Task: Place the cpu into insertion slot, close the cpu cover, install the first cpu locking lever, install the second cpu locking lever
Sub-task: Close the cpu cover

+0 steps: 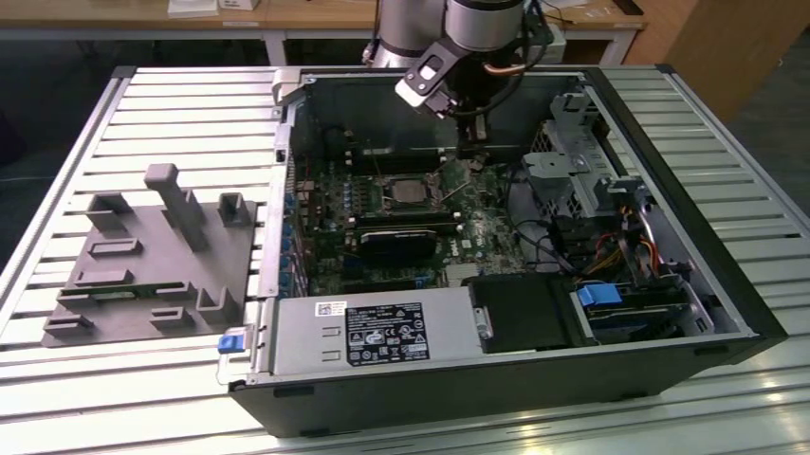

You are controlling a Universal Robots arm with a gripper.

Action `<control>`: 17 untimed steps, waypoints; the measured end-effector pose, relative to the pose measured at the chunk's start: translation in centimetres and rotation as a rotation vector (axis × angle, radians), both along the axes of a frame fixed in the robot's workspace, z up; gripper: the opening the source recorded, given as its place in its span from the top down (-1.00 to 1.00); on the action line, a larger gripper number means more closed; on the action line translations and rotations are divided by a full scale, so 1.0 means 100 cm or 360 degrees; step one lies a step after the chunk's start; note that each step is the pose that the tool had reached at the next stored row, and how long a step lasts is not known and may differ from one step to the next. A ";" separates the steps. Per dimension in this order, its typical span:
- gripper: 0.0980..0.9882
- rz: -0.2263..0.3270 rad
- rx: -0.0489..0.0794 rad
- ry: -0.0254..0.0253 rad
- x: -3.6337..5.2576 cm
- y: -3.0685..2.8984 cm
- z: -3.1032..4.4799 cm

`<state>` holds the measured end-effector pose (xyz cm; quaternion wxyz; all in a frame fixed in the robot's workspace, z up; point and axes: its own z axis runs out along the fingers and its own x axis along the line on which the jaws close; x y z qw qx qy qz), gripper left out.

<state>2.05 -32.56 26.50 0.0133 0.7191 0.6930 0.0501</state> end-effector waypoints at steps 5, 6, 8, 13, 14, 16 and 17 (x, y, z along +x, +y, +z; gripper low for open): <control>0.98 0.0000 0.0000 0.00019 0.0147 0.0001 -0.0009; 0.98 0.0000 0.0000 0.00023 0.0171 0.0002 -0.0015; 0.98 0.0000 0.0000 0.00035 0.0203 0.0001 -0.0031; 0.98 0.0000 0.0000 0.00036 0.0223 0.0001 -0.0047; 0.98 0.0000 0.0000 0.00036 0.0227 0.0001 -0.0056; 0.98 0.0000 0.0000 0.00036 0.0233 0.0001 -0.0080; 0.98 0.0000 0.0000 0.00036 0.0236 0.0001 -0.0093</control>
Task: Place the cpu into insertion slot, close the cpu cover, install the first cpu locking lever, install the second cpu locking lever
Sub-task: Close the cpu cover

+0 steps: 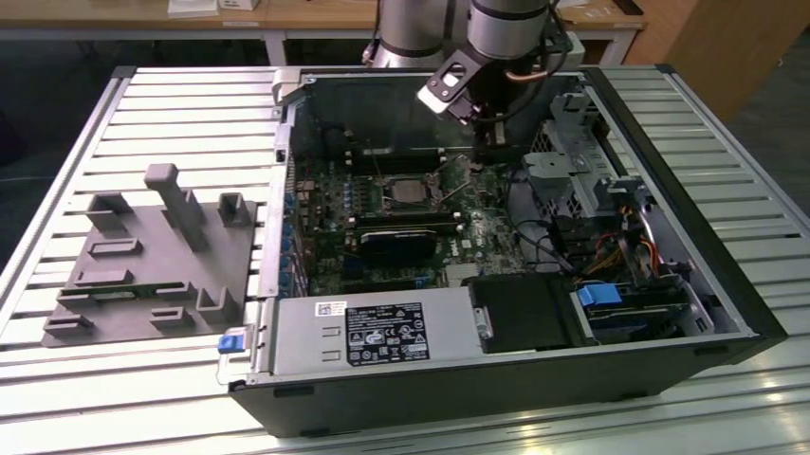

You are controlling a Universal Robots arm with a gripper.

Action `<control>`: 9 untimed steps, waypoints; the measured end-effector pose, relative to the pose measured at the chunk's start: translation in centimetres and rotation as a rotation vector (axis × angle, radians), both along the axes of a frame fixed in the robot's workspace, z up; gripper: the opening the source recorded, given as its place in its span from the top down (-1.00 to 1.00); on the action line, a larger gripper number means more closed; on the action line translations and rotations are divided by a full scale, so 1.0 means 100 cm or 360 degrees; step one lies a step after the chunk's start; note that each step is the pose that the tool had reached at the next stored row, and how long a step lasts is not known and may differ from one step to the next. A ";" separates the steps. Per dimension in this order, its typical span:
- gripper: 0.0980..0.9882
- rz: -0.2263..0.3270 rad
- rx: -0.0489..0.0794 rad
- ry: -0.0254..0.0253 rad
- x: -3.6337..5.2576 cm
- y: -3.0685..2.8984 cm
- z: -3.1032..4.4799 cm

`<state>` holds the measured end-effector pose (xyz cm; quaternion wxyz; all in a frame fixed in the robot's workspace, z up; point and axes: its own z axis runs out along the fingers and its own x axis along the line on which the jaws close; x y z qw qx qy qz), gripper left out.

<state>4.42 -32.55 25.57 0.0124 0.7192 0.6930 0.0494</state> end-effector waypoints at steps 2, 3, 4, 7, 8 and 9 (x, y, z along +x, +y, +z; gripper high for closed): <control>0.98 0.0000 0.0000 0.00002 0.0009 0.0000 -0.0022; 0.98 0.0000 0.0000 0.00004 0.0013 0.0000 -0.0034; 0.98 0.0000 0.0000 0.00004 0.0016 0.0000 -0.0046; 0.98 0.0000 0.0000 0.00012 0.0024 0.0000 -0.0080; 0.98 0.0000 0.0000 0.00014 0.0025 0.0000 -0.0088; 0.98 0.0000 0.0000 0.00015 0.0026 0.0000 -0.0094</control>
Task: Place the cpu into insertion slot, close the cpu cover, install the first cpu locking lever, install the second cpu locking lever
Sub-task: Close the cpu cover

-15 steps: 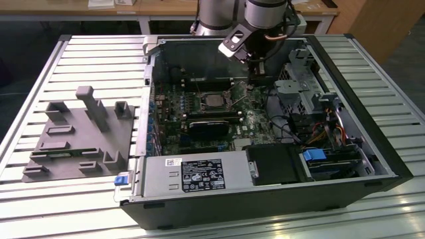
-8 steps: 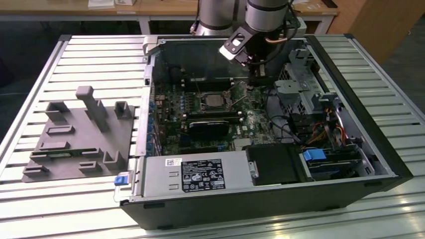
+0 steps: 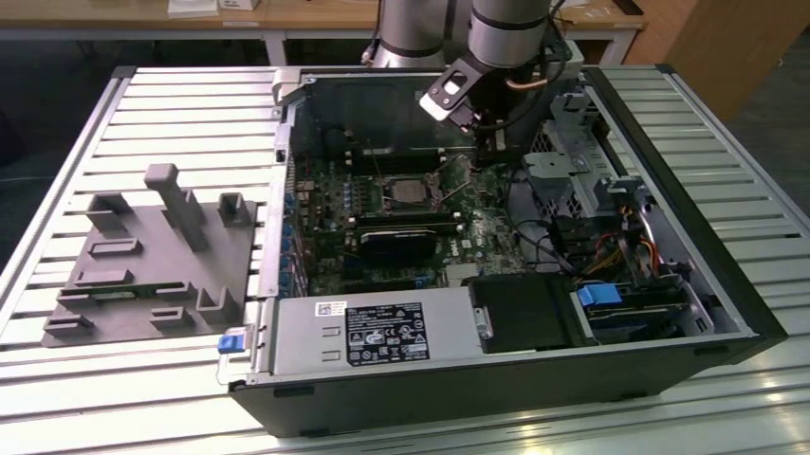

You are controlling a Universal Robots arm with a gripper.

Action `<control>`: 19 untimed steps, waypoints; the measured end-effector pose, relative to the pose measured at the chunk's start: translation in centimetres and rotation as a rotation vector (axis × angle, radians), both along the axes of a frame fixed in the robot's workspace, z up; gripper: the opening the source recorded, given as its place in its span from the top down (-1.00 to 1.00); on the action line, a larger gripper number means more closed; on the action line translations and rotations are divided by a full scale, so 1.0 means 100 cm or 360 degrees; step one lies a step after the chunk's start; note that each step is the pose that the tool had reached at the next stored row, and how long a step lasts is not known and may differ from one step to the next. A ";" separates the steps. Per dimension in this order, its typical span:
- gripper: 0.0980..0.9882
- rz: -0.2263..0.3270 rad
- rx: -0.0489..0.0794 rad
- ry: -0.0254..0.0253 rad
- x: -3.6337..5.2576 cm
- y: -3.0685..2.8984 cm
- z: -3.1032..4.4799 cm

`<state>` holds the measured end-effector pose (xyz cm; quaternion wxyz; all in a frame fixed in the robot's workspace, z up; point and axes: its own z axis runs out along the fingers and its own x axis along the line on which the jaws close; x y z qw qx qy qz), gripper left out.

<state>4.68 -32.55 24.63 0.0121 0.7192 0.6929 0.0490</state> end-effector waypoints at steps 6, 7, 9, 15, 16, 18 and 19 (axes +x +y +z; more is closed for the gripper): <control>0.98 0.0001 -0.0003 0.00040 0.0001 0.0000 -0.0001; 0.98 0.0000 -0.0003 0.00152 0.0002 0.0000 -0.0002; 0.98 0.0000 -0.0003 0.00529 0.0005 0.0000 -0.0004; 0.98 0.0000 -0.0003 0.01861 0.0015 0.0000 -0.0009; 0.98 0.0000 -0.0003 0.01867 0.0015 0.0000 -0.0009; 0.98 0.0000 -0.0003 0.01879 0.0015 0.0000 -0.0009; 0.98 0.0000 -0.0003 0.01885 0.0015 0.0000 -0.0009</control>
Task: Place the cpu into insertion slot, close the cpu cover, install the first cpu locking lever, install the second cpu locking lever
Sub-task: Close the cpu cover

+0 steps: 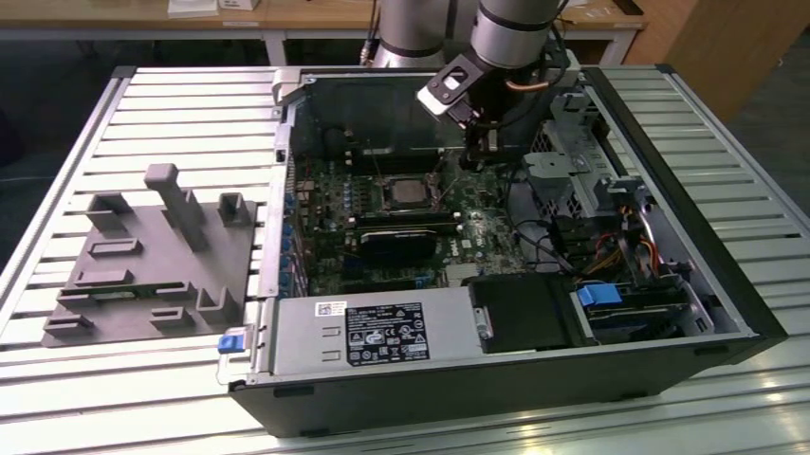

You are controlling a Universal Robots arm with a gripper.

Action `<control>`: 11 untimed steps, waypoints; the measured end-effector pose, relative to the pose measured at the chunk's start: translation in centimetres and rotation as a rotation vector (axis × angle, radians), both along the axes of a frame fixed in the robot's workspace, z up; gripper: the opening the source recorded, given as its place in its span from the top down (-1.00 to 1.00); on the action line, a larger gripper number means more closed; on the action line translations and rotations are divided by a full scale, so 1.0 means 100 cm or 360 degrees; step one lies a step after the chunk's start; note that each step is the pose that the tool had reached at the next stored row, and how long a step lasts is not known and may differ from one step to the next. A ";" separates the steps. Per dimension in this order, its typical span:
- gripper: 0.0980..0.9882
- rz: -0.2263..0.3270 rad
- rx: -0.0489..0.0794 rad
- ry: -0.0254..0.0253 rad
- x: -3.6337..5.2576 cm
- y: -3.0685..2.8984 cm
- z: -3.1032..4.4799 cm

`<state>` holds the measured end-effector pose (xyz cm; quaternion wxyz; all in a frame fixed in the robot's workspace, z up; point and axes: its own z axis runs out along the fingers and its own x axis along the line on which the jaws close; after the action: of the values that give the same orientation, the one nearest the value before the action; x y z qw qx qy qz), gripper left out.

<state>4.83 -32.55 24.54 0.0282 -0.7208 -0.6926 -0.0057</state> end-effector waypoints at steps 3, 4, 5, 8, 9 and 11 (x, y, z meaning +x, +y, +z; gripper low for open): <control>0.98 0.0000 0.0000 0.00001 -0.0010 0.0000 -0.0001; 0.98 0.0000 0.0000 -0.00004 -0.0025 0.0001 -0.0002; 0.98 0.0000 0.0000 -0.00013 -0.0046 0.0001 -0.0002; 0.98 0.0000 0.0000 -0.00040 -0.0127 0.0000 -0.0004; 0.98 0.0000 0.0000 -0.00048 -0.0155 0.0000 -0.0005; 0.98 0.0000 0.0000 -0.00064 -0.0262 0.0000 -0.0009</control>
<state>2.21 -32.56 24.45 0.0268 -0.7208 -0.6926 -0.0071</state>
